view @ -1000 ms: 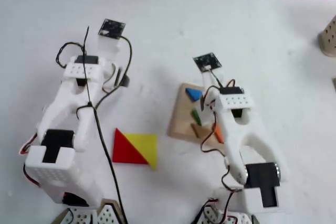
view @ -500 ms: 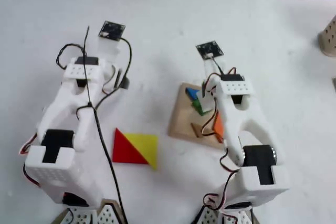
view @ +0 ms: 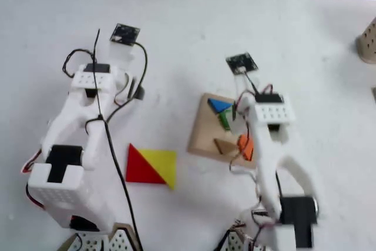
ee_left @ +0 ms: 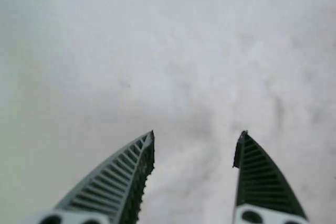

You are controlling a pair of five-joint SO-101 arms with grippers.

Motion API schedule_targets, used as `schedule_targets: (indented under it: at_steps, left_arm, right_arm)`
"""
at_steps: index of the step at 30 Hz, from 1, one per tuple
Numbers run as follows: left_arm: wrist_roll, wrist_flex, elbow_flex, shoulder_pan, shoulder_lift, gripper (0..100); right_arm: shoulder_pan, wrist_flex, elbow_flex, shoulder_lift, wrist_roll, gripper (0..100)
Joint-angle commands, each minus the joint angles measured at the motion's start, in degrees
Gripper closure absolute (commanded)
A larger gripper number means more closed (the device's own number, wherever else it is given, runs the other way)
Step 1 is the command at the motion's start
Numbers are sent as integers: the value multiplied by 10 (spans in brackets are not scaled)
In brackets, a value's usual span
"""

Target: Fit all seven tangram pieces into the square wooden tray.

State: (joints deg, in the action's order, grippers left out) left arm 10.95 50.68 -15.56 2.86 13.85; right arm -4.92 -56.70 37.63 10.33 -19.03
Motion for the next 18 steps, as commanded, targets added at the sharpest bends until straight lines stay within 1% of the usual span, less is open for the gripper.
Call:
schedule_targets:
  at_steps: [1, 4, 7, 11, 18]
  left_arm:
    - [-2, -12, 4, 5, -36, 752]
    - [-2, -12, 4, 5, -36, 752]
    - [-2, -12, 4, 5, -36, 752]
    - [-2, -12, 4, 5, -36, 752]
    - [-2, -12, 3, 5, -36, 752]
  right_arm:
    - [-7, 3, 98, 144, 0, 979]
    - [-7, 25, 141, 183, 0, 979]
    - [-6, 68, 151, 179, 0, 979]
    - [-5, 124, 141, 118, 0, 979]
    - [0, 111, 47, -1, 0, 979]
